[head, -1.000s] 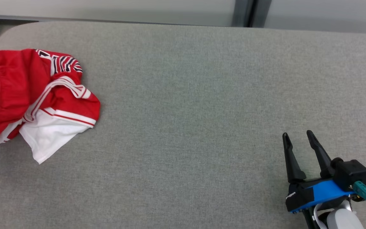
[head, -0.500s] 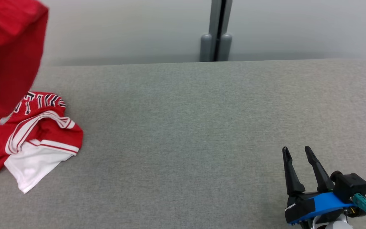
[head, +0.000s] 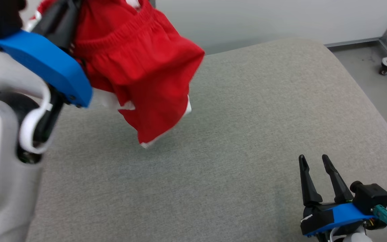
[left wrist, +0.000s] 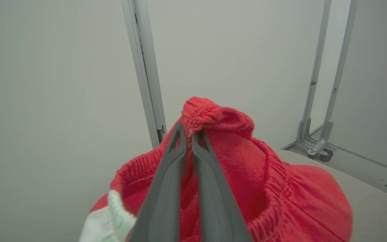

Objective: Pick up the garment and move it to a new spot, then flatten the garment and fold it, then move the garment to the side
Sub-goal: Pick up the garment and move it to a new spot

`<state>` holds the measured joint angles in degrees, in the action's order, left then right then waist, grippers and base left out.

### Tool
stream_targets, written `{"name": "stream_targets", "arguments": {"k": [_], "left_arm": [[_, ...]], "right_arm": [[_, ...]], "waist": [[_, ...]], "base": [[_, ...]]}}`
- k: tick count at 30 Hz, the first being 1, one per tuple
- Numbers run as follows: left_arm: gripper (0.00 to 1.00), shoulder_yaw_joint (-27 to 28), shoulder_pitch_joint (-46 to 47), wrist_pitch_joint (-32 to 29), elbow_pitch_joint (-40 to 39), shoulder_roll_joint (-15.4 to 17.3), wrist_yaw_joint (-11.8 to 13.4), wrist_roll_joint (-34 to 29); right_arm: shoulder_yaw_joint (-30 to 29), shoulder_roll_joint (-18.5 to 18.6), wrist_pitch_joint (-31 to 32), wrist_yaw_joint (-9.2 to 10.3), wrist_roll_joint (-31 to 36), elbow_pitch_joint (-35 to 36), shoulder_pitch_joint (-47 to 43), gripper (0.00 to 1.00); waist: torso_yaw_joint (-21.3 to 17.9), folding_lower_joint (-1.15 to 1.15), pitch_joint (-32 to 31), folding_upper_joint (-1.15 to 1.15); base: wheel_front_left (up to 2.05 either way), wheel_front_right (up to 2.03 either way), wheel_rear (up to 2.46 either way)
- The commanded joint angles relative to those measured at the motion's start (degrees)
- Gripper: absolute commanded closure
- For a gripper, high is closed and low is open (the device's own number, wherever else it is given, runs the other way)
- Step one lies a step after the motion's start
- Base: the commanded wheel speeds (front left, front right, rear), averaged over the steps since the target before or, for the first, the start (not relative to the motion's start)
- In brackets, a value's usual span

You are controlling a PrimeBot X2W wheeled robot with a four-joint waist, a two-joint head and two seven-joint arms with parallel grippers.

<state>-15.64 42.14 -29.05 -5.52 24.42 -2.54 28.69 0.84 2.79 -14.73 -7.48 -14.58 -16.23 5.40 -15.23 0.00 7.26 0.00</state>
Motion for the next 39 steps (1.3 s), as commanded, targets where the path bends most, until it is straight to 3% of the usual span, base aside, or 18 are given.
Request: {"name": "stream_targets", "arguments": {"k": [1,10,11,12,13,14,18,24,28,33,39], "left_arm": [[1.0,-1.5,-2.4,1.5,1.4,-1.7,0.4,-0.6],[1.0,-8.4,-13.6,11.1,18.4,-9.8,0.9,-1.3],[0.88,-8.9,-14.3,11.9,20.6,-10.4,0.8,-1.5],[0.65,-9.5,-14.9,13.0,22.5,-11.0,0.8,-1.8],[0.24,-10.4,-15.3,14.1,24.3,-11.5,0.7,-2.5],[0.0,-10.9,-16.0,14.7,26.2,-12.3,0.6,-2.4],[0.0,-11.8,-16.8,18.7,29.7,-15.1,-0.4,-1.5],[0.0,-10.8,-19.7,27.5,28.6,-15.4,-2.4,0.3],[0.0,-9.0,-22.0,32.6,27.5,-14.2,-1.1,0.0],[0.0,-4.9,-27.6,40.5,26.6,-12.3,2.3,0.2],[0.0,-1.9,-31.4,43.8,25.6,-10.3,2.6,-0.6]], "right_arm": [[0.1,0.2,-0.3,-0.03,-0.5,-0.2,0.6,0.0],[1.1,0.2,-0.5,-0.03,-1.4,-0.7,1.5,0.0],[1.2,0.2,-0.5,-0.03,-1.5,-0.7,1.6,0.0],[1.0,0.2,-0.5,-0.03,-1.4,-0.6,1.7,0.0],[0.8,0.2,-0.5,-0.03,-1.1,-0.6,1.6,0.0],[0.6,0.2,-0.5,-0.03,-0.8,-0.6,1.6,0.0],[-0.3,0.2,-0.5,-0.03,0.2,-0.6,1.1,0.0],[-1.6,0.2,-0.4,-0.03,1.0,0.2,0.0,0.0],[-2.8,0.2,0.1,-0.03,2.0,0.8,-0.3,0.0],[-4.3,0.2,1.9,-0.03,4.2,2.4,-2.2,0.0],[-4.8,0.2,3.1,-0.03,4.5,3.1,-3.4,0.0]], "waist": [[-1.4,0.0,0.0,0.0],[-4.0,0.0,1.9,0.0],[-3.9,0.0,1.9,0.0],[-3.5,0.0,2.0,0.0],[-3.1,0.0,1.9,0.0],[-2.6,0.0,1.9,0.0],[0.2,0.0,1.1,0.0],[4.1,0.0,-1.3,0.0],[6.1,0.0,-2.4,0.0],[9.6,0.0,-3.6,0.0],[11.9,0.0,-4.1,0.0]], "base": [[0.0,0.0,0.0],[0.0,0.0,0.0],[0.0,0.0,0.0],[0.0,0.0,0.0],[0.0,0.0,0.0],[0.0,0.0,0.0],[0.0,0.0,0.0],[0.0,0.0,0.0],[0.0,0.0,0.0],[0.0,0.0,0.0],[0.0,0.0,0.0]]}}
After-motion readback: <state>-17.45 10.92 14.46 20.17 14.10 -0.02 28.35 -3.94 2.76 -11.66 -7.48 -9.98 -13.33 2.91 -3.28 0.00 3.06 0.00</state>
